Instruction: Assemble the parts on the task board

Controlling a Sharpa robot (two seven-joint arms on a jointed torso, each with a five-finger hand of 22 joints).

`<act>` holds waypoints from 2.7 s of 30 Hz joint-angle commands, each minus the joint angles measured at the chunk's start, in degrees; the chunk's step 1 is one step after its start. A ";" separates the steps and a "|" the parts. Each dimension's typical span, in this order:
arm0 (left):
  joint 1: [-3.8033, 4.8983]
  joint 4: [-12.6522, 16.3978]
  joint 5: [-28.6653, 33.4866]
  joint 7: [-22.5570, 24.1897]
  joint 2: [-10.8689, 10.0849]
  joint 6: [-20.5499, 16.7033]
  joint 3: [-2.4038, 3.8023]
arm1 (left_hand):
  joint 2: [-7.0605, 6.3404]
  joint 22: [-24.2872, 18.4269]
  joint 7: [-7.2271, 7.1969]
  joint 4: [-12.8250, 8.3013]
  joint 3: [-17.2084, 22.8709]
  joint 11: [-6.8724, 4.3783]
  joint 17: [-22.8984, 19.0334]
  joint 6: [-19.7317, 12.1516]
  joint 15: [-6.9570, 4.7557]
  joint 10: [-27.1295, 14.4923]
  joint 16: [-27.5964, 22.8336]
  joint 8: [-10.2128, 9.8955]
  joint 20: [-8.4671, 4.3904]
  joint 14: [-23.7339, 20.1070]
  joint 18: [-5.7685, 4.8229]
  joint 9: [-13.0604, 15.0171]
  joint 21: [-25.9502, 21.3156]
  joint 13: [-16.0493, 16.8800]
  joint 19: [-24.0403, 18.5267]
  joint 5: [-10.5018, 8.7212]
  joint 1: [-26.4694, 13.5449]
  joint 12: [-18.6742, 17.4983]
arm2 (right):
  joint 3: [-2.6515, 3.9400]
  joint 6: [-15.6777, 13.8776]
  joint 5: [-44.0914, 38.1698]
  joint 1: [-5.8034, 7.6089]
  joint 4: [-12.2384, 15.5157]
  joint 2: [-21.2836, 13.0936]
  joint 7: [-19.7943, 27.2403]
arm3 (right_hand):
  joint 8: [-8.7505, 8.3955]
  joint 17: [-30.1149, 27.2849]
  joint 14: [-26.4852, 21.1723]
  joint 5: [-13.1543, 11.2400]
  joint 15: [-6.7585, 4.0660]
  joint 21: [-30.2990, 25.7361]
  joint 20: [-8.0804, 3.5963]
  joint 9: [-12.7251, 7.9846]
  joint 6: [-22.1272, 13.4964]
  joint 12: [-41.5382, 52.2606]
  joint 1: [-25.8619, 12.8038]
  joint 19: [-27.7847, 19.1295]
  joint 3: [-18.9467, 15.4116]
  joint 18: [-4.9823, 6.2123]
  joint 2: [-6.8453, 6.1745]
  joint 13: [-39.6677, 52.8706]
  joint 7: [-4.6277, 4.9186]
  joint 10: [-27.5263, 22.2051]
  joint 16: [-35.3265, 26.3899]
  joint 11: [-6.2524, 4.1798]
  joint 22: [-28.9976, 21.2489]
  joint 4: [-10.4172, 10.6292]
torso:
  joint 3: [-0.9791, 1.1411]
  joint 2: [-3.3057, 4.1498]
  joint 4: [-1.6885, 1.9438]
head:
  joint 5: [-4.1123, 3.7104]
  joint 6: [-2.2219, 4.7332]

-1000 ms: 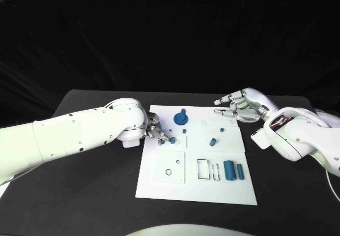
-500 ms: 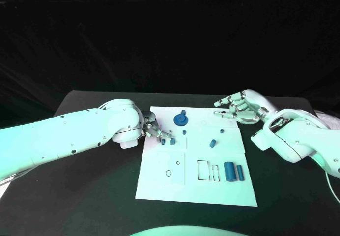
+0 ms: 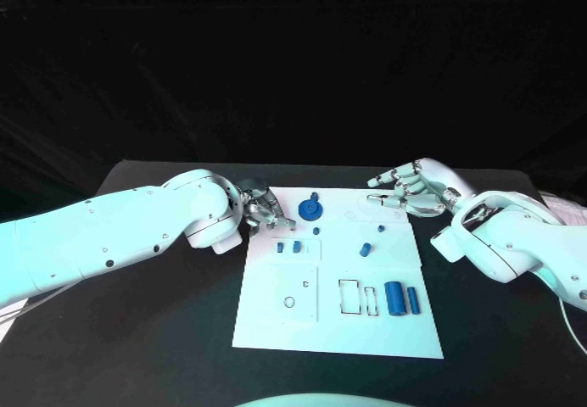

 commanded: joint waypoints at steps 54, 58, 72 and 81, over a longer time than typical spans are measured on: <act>-1.62 -13.10 -33.23 17.46 14.89 6.10 -2.26 | -4.77 16.19 1.10 -4.29 13.42 2.22 1.95 11.14 1.37 5.38 6.68 -17.72 1.00 7.90 -4.29 -21.88 20.95 -36.52 18.48 -4.35 11.01 -30.42 | 0.00 0.53 -0.15 -0.22 -0.35 0.72 0.49 | 0.23 -0.17 2.48 0.63 -0.38 -0.42 -0.17 0.06 0.37 -0.21 0.54 -0.33 -0.34 0.70 0.24 -0.19 0.04 -0.09 -0.46 -0.21 -0.23 -0.16 | -0.07 0.12 -0.21 | -1.00 0.38; -1.67 -13.07 -33.24 17.36 14.97 6.55 -2.26 | -4.69 16.67 1.01 -4.59 14.17 2.08 1.73 11.67 1.27 6.15 6.75 -17.74 0.94 7.87 -4.37 -21.97 21.46 -36.66 18.53 -4.36 11.20 -30.58 | 0.00 0.57 -0.15 -0.22 -0.33 0.72 0.48 | 0.23 -0.09 2.51 0.68 -0.39 -0.41 -0.17 0.06 0.38 -0.11 0.58 -0.30 -0.34 0.70 0.28 -0.13 0.04 -0.04 -0.42 -0.21 -0.20 -0.16 | -0.05 0.11 -0.18 | -1.00 0.28; -2.03 -13.69 -33.27 16.63 15.53 7.93 -2.26 | -4.60 18.28 1.07 -6.95 18.71 1.81 0.96 13.69 1.05 8.88 7.28 -18.20 0.67 7.74 -4.63 -22.46 22.99 -37.12 18.51 -4.37 11.79 -32.14 | 0.00 0.66 -0.15 -0.22 -0.25 0.71 0.48 | 0.23 -0.04 2.52 0.70 -0.39 -0.40 -0.17 0.06 0.38 -0.06 0.60 -0.29 -0.35 0.69 0.30 -0.10 0.04 -0.02 -0.39 -0.21 -0.18 -0.17 | -0.03 0.10 -0.23 | -1.03 0.14; -2.43 -13.94 -33.34 16.92 15.51 6.44 -2.21 | -4.93 18.99 1.45 -8.34 21.10 2.05 0.47 14.27 1.21 9.67 7.53 -18.81 0.80 7.64 -4.73 -22.84 23.61 -37.33 18.48 -4.09 11.48 -33.38 | 0.00 0.65 -0.16 -0.22 -0.20 0.68 0.48 | 0.23 -0.04 2.52 0.70 -0.39 -0.40 -0.17 0.06 0.38 -0.06 0.60 -0.29 -0.35 0.69 0.30 -0.10 0.04 -0.02 -0.39 -0.21 -0.18 -0.17 | 0.01 0.03 -0.22 | -1.11 0.07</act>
